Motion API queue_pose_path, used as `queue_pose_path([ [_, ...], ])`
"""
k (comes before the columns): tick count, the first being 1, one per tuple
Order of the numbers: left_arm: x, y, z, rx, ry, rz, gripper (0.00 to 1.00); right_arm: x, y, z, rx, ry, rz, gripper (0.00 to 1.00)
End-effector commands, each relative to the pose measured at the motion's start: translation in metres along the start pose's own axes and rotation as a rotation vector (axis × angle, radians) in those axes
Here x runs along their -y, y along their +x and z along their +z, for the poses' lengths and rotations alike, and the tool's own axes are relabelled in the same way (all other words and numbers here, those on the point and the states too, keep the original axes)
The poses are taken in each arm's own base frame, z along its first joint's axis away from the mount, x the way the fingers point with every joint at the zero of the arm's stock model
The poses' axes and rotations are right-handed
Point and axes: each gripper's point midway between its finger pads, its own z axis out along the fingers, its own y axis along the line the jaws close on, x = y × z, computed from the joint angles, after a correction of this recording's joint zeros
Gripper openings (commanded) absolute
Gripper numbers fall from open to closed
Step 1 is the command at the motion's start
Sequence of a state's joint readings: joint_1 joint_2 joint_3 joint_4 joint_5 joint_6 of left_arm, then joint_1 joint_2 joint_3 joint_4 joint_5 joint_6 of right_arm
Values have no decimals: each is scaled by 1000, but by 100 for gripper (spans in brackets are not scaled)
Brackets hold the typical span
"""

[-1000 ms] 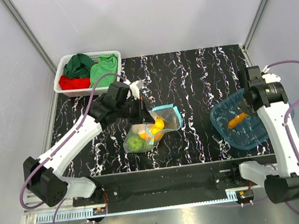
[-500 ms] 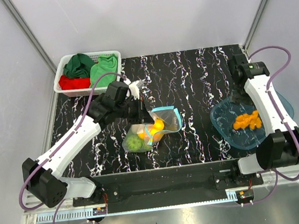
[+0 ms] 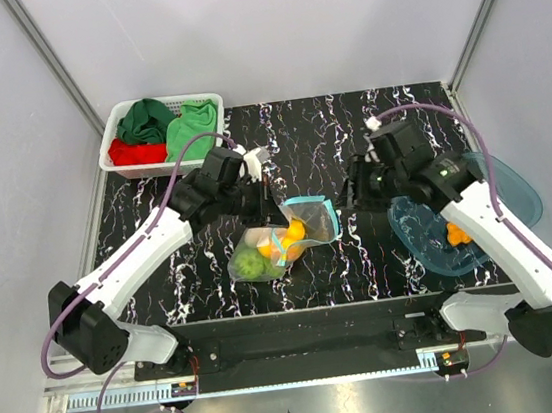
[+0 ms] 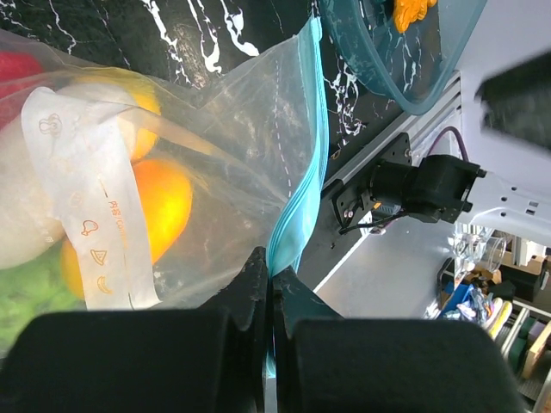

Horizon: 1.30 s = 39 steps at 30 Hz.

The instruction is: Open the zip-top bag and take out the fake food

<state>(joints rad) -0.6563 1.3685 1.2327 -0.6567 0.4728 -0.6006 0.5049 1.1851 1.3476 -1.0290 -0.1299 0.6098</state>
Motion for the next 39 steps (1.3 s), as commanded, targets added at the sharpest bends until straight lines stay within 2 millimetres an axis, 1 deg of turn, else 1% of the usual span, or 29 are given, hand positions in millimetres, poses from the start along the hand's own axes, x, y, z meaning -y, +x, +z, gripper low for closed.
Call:
queue_pose_path([
  [1,25,-22,-5,50,77,15,0,-72,6,11,-26,-288,-18,50],
  [2,26,-22,-5,50,78,11,0,-79,12,19,-52,-307,-29,50],
  [3,27,-23,-5,48,80,6,0,-87,8,22,-32,-342,-42,49],
  [4,27,-23,-4,47,81,3,0,-88,12,29,-41,-351,-51,48],
  [5,27,-23,-4,48,81,-3,0,-90,12,33,-39,-364,-59,45],
  [7,29,-24,-7,58,81,-11,0,-93,13,47,-46,-379,-67,42],
  [8,31,-26,-8,63,84,-10,0,-94,14,52,-53,-387,-83,38],
  [9,32,-27,-9,66,86,-9,0,-94,15,59,-59,-392,-87,38],
  [10,34,-28,-10,69,89,-10,0,-91,17,70,-76,-379,-80,37],
  [12,36,-29,-10,68,94,-14,0,-94,19,79,-84,-407,-85,37],
  [14,38,-30,-10,66,100,-19,0,-92,22,93,-100,-402,-84,37],
  [15,39,-30,-10,65,102,-22,0,-94,22,98,-97,-418,-94,38],
  [16,39,-30,-9,62,102,-28,0,-91,25,108,-112,-404,-94,38],
  [18,36,-30,-6,56,94,-35,0,-90,28,118,-125,-414,-103,39],
  [19,35,-30,-4,52,91,-40,0,-88,34,126,-151,-415,-99,40],
  [21,35,-30,0,42,91,-51,0,-86,41,135,-168,-437,-97,40],
  [24,34,-33,6,34,90,-55,0,-75,54,149,-194,-429,-109,42],
  [28,36,-40,11,41,85,-60,0,-60,73,160,-243,-423,-133,46],
  [31,37,-42,16,32,91,-69,0,-54,83,161,-256,-444,-178,56],
  [32,38,-41,17,28,91,-69,0,-52,85,161,-258,-446,-189,61],
  [33,38,-40,18,25,90,-69,0,-50,91,161,-270,-461,-205,64],
  [35,36,-37,21,18,85,-74,0,-50,96,159,-273,-499,-236,69],
  [36,34,-34,23,8,80,-81,0,-51,101,158,-279,-541,-247,74],
  [39,33,-28,27,-11,77,-89,0,-51,108,159,-302,-567,-231,80],
])
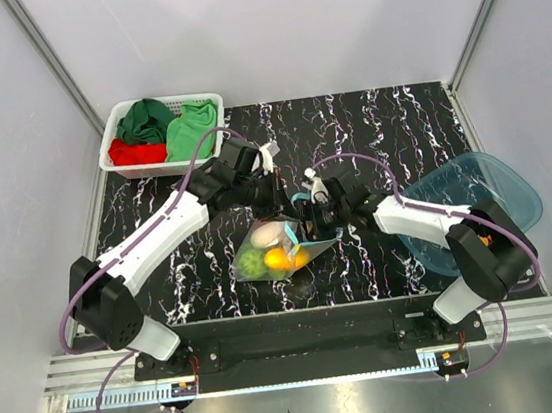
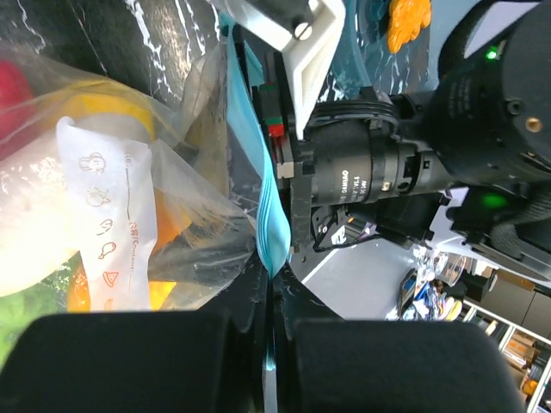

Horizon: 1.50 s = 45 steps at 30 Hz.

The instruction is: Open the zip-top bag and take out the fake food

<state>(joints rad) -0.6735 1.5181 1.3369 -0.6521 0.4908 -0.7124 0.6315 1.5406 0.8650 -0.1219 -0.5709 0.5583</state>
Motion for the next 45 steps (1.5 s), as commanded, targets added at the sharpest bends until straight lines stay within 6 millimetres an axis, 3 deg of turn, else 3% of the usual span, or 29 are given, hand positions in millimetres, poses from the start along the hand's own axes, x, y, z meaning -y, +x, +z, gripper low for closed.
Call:
queue_pose_path([
  [1,26,-9,-1,33,79,32,0,-13,10,5,-31,-108,-45,82],
  [5,26,-1,4,14,73,31,0,-14,17,12,-52,-152,13,90],
  [9,22,9,11,-14,64,25,0,-5,37,14,-77,-168,32,100],
  [15,11,23,15,-32,39,9,0,2,57,20,-114,-223,92,100],
  [26,-4,43,16,-33,22,-27,0,-12,56,39,-96,-310,275,100],
  [33,-12,52,12,-26,9,-44,0,-24,31,36,40,-386,357,71],
  [35,-12,54,10,-22,11,-45,0,-27,26,33,71,-397,374,56],
  [38,-11,54,7,-12,14,-36,0,-30,21,24,116,-387,389,47],
  [40,-10,52,4,5,14,-26,0,-19,23,24,128,-303,408,37],
  [42,-11,51,3,11,8,-20,0,-18,18,13,166,-242,342,29],
  [43,-9,49,1,20,8,-13,0,-16,18,5,178,-183,339,19],
  [45,-11,46,-1,30,-8,4,0,-9,16,-5,213,-101,274,13],
])
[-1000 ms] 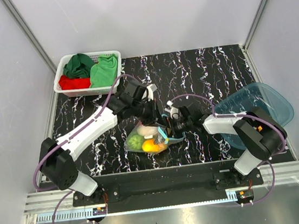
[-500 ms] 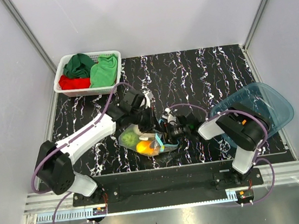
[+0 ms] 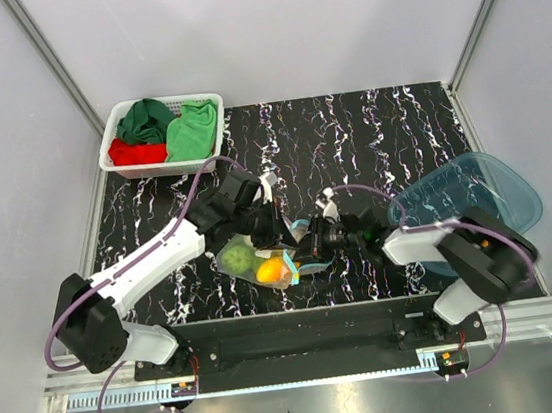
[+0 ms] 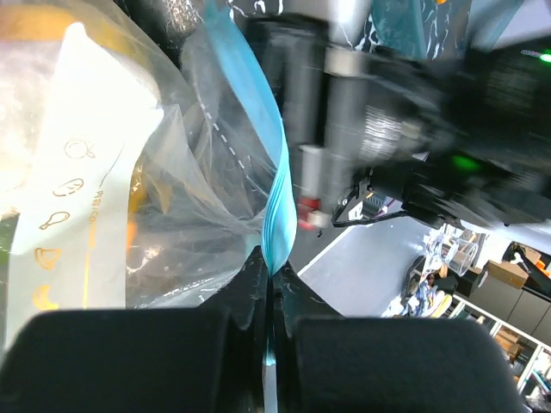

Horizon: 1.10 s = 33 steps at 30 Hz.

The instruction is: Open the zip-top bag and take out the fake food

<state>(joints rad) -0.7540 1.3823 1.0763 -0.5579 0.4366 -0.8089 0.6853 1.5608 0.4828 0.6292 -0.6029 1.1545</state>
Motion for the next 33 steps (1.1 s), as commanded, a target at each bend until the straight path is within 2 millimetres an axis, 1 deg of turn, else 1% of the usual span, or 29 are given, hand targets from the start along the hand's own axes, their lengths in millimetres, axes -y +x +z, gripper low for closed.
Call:
queue_pose_path([
  [1,17,-13,-14,74,35,70,0,5,-20,-27,145,203,-121,13],
  [2,23,-17,-17,84,48,91,0,-8,-22,-36,176,180,-160,14],
  [5,36,-21,-20,81,78,96,0,-20,-27,-47,236,164,-167,26],
  [7,49,-25,-22,78,109,101,0,-27,-27,-46,227,141,-170,30],
  [8,54,-26,-23,78,118,94,0,-24,-26,-43,213,149,-148,31],
  [10,65,-30,-25,79,139,97,0,-28,-25,-39,197,135,-135,32],
  [12,76,-36,-29,91,159,95,0,-30,-30,-39,227,124,-108,35],
  [14,82,-38,-30,92,172,92,0,-32,-38,-40,275,126,-92,36],
  [15,84,-38,-31,92,177,93,0,-33,-45,-40,306,129,-87,40],
  [17,85,-37,-30,86,178,92,0,-35,-49,-37,316,124,-90,44],
  [18,85,-36,-30,83,178,90,0,-39,-52,-36,321,115,-94,45],
  [20,82,-32,-27,66,173,76,0,-39,-53,-33,318,120,-91,47],
  [21,84,-32,-26,65,177,77,0,-34,-55,-33,324,144,-77,49],
  [24,91,-31,-26,60,195,87,0,-25,-59,-32,347,180,-37,60],
  [25,97,-32,-29,64,207,95,0,-23,-59,-31,351,176,-24,63],
  [26,99,-29,-28,55,211,98,0,-25,-61,-30,356,167,-27,69],
  [27,101,-28,-28,50,216,100,0,-26,-65,-29,370,173,-27,71],
  [29,106,-24,-28,38,227,107,0,-19,-69,-26,377,202,-25,75],
  [30,108,-21,-28,32,230,109,0,-18,-74,-25,397,216,-21,77],
  [31,109,-18,-27,24,231,114,0,-12,-75,-23,400,231,-9,78],
  [33,110,-14,-27,15,235,116,0,-16,-80,-18,406,217,-18,80],
])
